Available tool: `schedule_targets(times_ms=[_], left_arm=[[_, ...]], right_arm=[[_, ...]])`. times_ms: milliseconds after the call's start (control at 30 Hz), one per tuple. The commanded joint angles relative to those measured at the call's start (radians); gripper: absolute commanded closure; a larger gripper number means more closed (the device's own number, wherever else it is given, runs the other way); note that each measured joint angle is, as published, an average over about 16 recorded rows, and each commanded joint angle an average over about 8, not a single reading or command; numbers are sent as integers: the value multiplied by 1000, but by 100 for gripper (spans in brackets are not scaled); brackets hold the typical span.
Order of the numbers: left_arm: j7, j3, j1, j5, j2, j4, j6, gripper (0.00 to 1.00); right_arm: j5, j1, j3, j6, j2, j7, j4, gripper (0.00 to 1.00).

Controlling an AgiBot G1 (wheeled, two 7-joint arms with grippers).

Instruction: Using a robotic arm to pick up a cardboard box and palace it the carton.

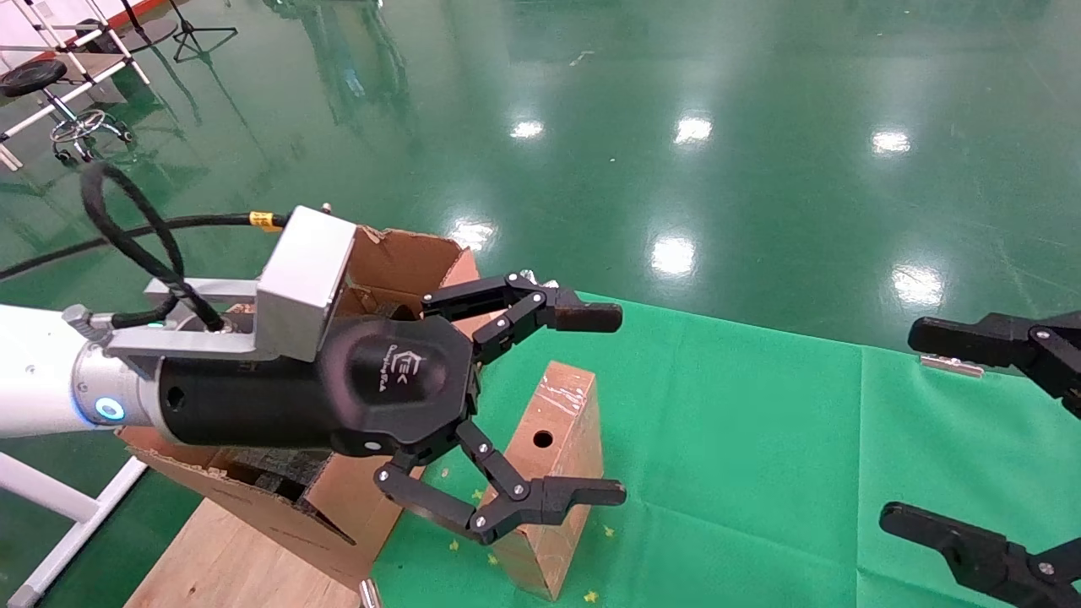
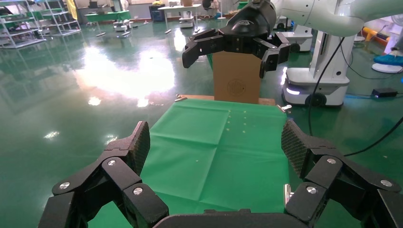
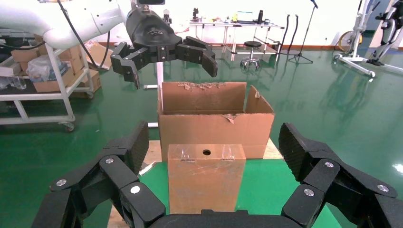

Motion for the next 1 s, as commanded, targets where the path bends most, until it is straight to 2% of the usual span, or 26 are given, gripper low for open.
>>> schedule_targets(times_ms=[33,200,267,533,833,1000], left_arm=[[-1,0,1,-2,1,1,1,0],[8,2,-7,22,-5,-10,-8,0],[11,6,-18,51,-10,-22,-19,0],[-19,55,-88,206,-21,-66,-71,0],[-24,71,-105,252,-21,-61,-81,0],[-101,110,-147,344,-8,-58,-117,0]], right_arm=[[0,0,0,0,0,0,0,28],[0,0,0,0,0,0,0,90],[0,0,0,0,0,0,0,100],[0,0,0,0,0,0,0,100],[0,0,0,0,0,0,0,100],[0,0,0,0,0,0,0,100]])
